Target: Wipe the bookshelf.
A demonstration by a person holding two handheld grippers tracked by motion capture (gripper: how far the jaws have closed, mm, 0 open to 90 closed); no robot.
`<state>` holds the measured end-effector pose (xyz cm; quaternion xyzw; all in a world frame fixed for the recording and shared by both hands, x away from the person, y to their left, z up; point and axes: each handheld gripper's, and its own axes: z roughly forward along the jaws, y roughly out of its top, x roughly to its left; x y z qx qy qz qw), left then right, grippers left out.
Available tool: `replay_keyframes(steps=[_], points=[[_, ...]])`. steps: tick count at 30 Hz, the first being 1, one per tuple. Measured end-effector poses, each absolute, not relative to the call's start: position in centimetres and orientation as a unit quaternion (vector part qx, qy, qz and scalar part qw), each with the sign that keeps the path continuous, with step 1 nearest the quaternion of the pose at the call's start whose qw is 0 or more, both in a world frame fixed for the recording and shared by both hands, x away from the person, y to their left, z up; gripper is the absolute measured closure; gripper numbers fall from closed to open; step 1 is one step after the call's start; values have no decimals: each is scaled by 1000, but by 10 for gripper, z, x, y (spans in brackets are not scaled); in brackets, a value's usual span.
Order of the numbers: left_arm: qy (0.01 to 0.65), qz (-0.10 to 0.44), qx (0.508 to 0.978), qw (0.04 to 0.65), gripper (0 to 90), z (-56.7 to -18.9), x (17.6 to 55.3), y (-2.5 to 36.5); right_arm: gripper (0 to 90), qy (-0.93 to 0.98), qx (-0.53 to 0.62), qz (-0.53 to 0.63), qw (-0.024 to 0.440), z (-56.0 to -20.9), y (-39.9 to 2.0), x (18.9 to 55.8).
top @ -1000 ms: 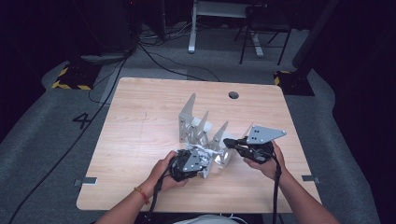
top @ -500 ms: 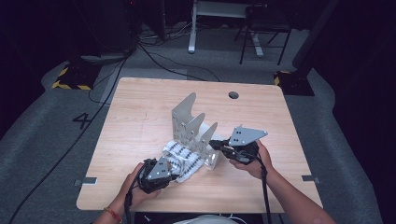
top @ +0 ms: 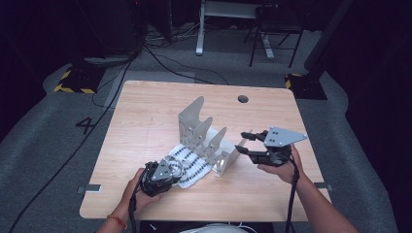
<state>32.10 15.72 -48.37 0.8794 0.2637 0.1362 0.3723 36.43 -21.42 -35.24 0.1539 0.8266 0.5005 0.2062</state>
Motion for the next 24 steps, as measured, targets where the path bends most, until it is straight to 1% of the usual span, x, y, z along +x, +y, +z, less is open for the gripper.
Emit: replay_keyframes(steps=[2, 7, 9, 11, 13, 14, 16, 17, 19, 20, 24], points=[[275, 138, 875, 373, 743, -485, 324, 159, 487, 821, 169, 502, 212, -354, -228, 372], [301, 136, 866, 376, 563, -485, 330, 163, 425, 819, 197, 495, 212, -365, -251, 391], [309, 139, 861, 380, 502, -484, 330, 164, 403, 826, 201, 493, 186, -374, -255, 400], [308, 143, 857, 388, 466, -482, 329, 163, 383, 834, 198, 481, 183, -381, -255, 405], [314, 157, 847, 398, 441, -479, 328, 161, 374, 839, 197, 480, 166, -387, -256, 411], [315, 163, 844, 402, 403, -478, 328, 159, 370, 844, 196, 478, 146, -391, -256, 415], [318, 162, 841, 407, 356, -476, 332, 155, 354, 845, 196, 479, 135, -396, -255, 419], [320, 160, 841, 406, 311, -476, 334, 152, 355, 846, 195, 478, 133, -399, -255, 421], [320, 169, 843, 399, 268, -475, 341, 144, 347, 847, 198, 478, 122, -404, -254, 424], [320, 161, 844, 399, 256, -476, 344, 140, 347, 849, 197, 475, 120, -406, -253, 425], [309, 138, 869, 361, 195, -483, 356, 120, 342, 852, 196, 469, 120, -411, -250, 426]])
